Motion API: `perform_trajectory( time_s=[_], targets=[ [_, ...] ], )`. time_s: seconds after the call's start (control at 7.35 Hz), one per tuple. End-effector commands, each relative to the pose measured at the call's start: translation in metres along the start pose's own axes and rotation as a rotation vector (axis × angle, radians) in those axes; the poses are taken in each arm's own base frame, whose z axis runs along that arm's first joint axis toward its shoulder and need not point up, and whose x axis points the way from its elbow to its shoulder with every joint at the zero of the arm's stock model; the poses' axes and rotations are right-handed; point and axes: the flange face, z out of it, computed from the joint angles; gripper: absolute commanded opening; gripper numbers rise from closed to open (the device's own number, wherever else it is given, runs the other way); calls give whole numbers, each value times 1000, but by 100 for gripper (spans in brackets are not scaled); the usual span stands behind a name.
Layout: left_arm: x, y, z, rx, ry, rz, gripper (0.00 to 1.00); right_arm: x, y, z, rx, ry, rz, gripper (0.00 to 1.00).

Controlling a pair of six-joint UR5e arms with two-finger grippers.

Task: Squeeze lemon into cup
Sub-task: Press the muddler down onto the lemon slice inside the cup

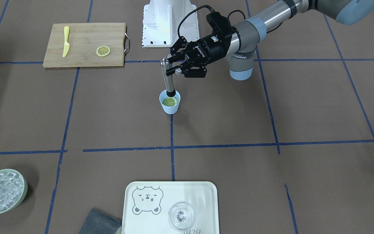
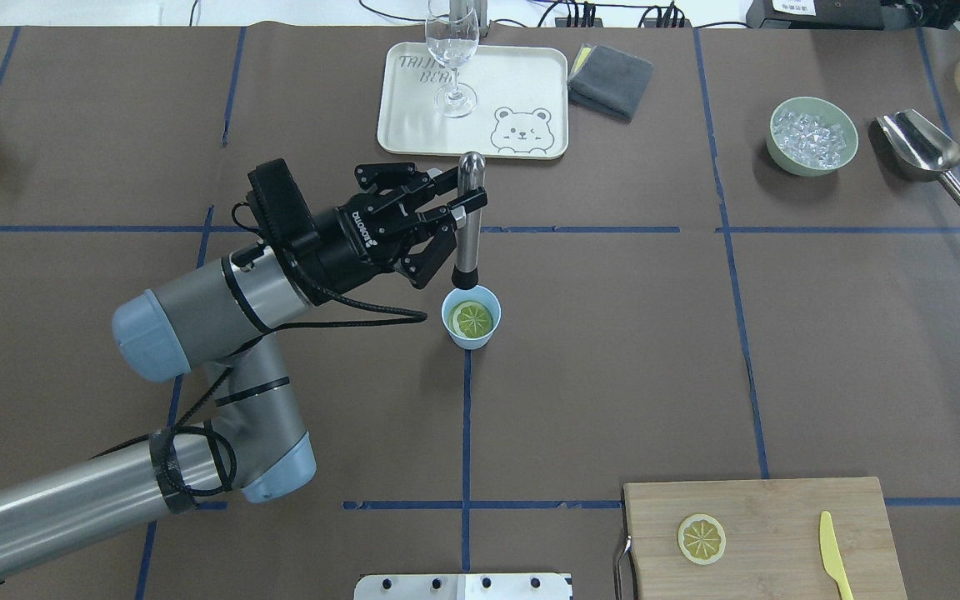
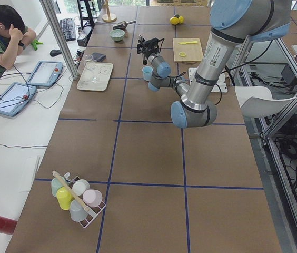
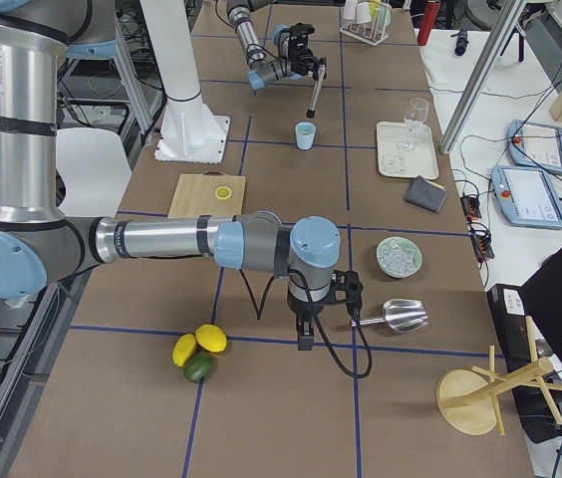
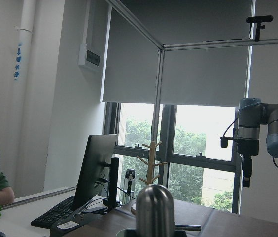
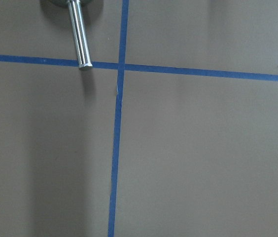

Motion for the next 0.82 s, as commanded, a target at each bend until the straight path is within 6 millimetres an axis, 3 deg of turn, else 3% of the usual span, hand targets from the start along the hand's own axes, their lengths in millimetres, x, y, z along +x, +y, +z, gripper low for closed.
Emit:
perform_trajectory(
  time_s=[0.0,0.68],
  targets=[
    [9,15,-4,19,4,-1,0,1,0,-2,4,0,1,100],
    [9,56,-5,-11,-31,-9,0,-1,-3,-4,8,2,0,100]
  ],
)
